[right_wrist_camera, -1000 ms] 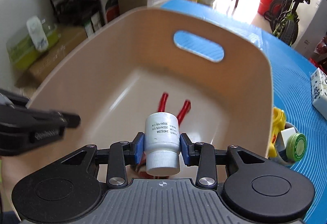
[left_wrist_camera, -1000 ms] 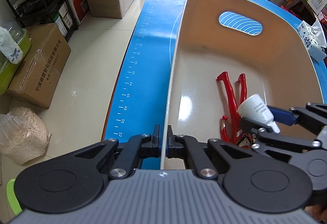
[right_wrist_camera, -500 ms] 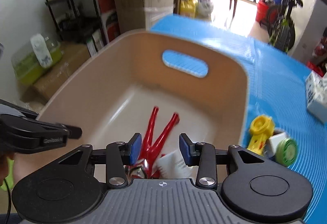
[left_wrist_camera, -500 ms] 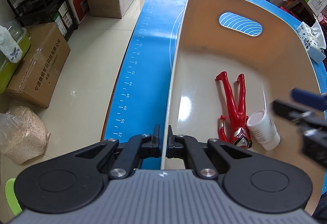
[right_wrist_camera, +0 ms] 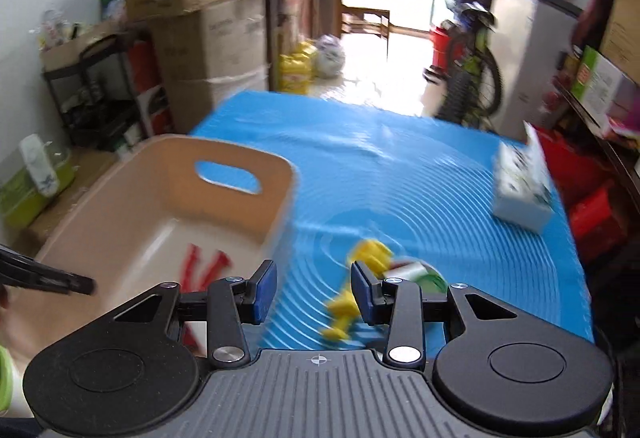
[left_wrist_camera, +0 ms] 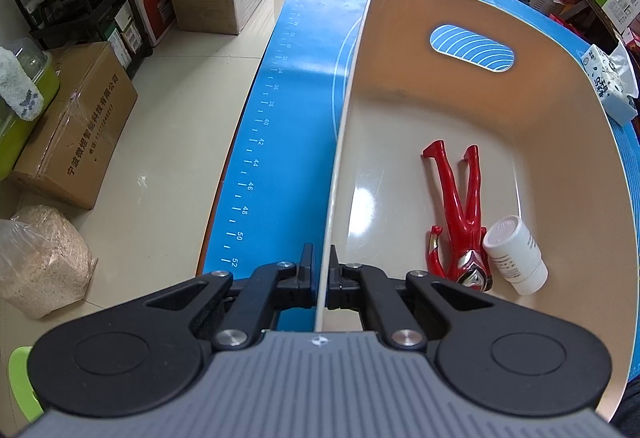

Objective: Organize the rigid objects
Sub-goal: 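Lower the white bottle into the basket beside the figure and release, then grasp the white charger plug with the right tool and lift it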

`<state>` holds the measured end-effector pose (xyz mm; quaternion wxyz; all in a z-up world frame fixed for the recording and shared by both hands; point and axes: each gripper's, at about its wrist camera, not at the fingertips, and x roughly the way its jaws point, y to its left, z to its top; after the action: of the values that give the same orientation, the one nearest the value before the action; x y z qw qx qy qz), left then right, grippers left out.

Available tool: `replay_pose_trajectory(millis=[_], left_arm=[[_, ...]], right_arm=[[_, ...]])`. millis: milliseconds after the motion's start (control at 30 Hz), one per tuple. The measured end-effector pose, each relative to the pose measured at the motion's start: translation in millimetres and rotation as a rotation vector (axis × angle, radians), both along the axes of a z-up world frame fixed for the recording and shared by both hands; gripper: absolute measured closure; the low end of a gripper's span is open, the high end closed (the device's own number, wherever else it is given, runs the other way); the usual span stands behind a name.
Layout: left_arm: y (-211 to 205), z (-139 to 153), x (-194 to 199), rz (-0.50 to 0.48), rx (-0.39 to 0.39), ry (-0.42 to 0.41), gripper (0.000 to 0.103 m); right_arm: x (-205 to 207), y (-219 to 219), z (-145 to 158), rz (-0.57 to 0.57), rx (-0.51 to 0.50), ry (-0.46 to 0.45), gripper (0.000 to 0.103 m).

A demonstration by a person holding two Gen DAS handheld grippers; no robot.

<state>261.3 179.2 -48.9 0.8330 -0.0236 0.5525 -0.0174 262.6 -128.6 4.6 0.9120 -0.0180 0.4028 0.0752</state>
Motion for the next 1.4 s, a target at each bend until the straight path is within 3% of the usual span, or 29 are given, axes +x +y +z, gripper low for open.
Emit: replay_pose_trajectory(millis=[400, 867, 1167, 1400], left_arm=[[0, 0, 0, 0.001, -0.001, 0.001, 0.098], [0, 0, 0, 0.001, -0.001, 0.001, 0.098], [1, 0, 0, 0.000, 0.001, 0.001, 0.098], [1, -1, 1, 0.000, 0.001, 0.001, 0.098]], right_arm=[[-7, 1, -77, 0.000, -0.143, 0.147, 0.051], [-5, 21, -110, 0.022, -0.308, 0.147, 0.044], [-9, 14, -113, -0.007, -0.260, 0.139, 0.050], [-16, 5, -92, -0.054, -0.194, 0.093, 0.050]])
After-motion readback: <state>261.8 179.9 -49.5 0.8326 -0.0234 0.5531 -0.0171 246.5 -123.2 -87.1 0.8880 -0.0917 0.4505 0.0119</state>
